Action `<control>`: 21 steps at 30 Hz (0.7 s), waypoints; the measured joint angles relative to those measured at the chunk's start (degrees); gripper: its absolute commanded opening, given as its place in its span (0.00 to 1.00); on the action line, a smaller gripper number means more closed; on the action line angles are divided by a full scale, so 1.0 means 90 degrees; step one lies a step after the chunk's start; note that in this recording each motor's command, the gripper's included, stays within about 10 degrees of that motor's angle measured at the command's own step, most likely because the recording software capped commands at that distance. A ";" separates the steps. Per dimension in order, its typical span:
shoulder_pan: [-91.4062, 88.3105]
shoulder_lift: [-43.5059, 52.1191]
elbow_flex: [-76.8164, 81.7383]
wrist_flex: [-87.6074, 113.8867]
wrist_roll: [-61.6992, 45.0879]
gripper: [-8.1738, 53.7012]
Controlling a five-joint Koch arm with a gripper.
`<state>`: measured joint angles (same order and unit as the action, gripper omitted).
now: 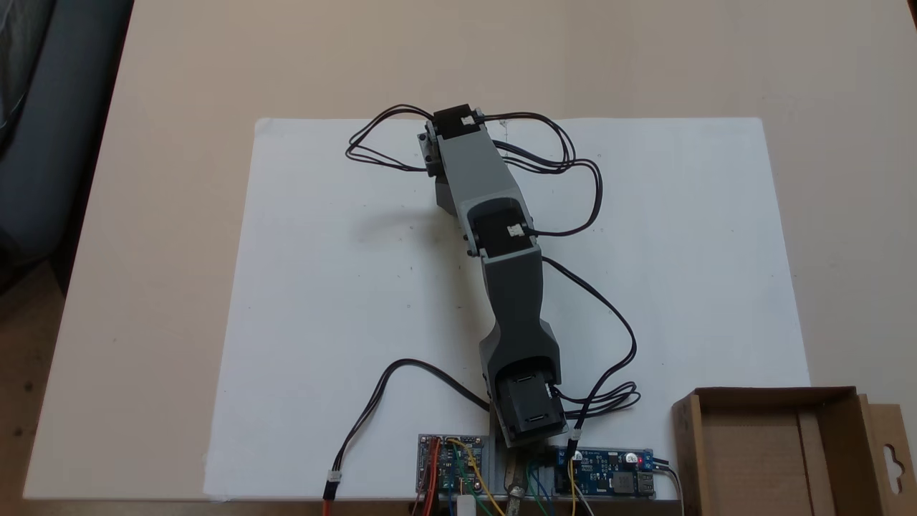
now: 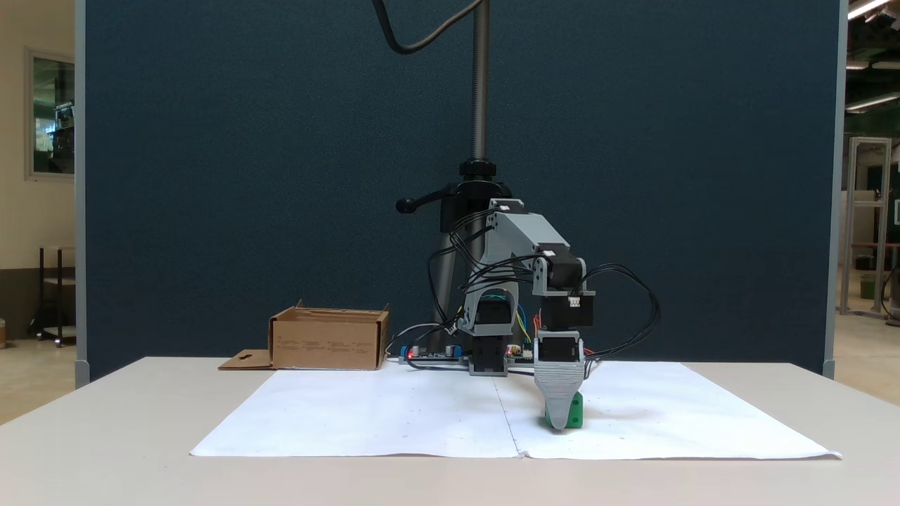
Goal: Grasp a green dice and put it in the bin.
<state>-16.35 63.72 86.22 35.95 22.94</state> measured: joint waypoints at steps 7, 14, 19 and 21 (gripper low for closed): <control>0.0039 0.0000 0.0000 0.0000 0.0000 0.32; 0.0088 0.0039 0.0039 -0.0010 0.0000 0.32; 0.0449 0.1123 0.0303 0.0244 -0.0029 0.32; 0.0605 0.1504 0.0293 0.0488 -0.0176 0.32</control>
<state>-10.90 77.26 88.86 40.34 21.36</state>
